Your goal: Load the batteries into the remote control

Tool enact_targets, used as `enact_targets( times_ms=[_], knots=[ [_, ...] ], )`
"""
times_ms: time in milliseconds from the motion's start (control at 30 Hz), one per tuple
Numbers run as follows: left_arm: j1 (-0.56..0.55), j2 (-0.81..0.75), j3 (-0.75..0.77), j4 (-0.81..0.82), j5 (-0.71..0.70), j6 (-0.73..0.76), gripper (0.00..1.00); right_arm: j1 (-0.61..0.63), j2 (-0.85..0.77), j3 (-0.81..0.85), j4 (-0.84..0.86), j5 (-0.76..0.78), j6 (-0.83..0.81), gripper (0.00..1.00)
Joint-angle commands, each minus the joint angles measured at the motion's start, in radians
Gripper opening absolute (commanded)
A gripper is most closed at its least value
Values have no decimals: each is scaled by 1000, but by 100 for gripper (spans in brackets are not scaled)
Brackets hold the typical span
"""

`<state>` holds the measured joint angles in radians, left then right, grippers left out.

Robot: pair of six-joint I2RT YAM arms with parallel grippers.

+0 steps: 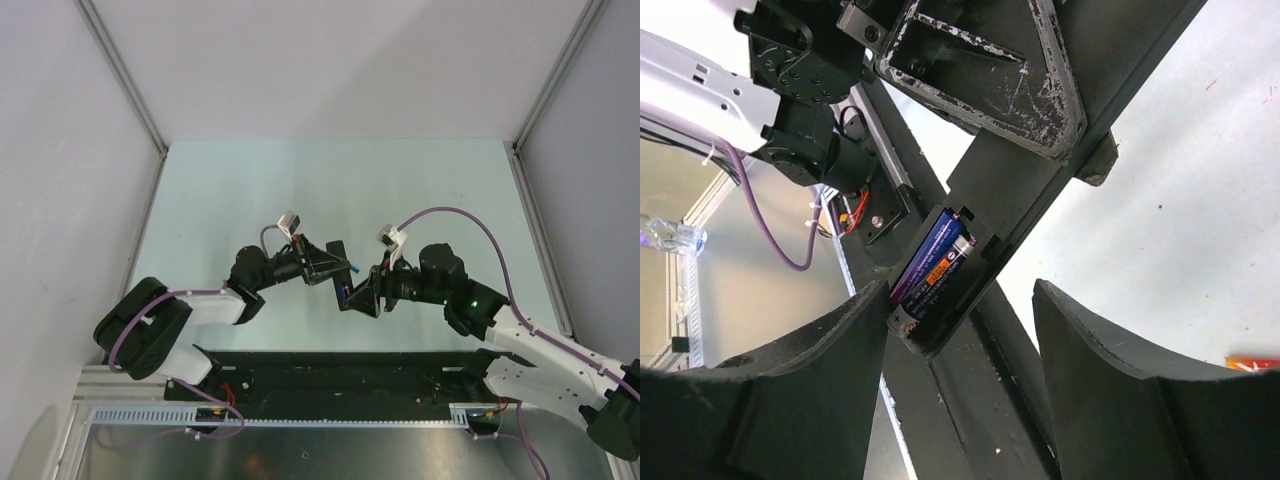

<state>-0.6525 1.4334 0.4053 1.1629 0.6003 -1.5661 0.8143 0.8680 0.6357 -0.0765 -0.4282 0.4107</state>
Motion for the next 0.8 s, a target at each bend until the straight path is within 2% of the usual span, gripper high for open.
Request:
enact_targets(
  times_ms=[0,400,767],
  knots=[
    [-24,-47,40,43,23,2,0,-21,12,13,57,14,7,63],
    [-36,-64,38,43,16,-5,0,-41,37,13,96,-18,31,55],
    [-38,-74,35,43,21,-15,0,-66,55,1,152,-70,71,41]
  ],
)
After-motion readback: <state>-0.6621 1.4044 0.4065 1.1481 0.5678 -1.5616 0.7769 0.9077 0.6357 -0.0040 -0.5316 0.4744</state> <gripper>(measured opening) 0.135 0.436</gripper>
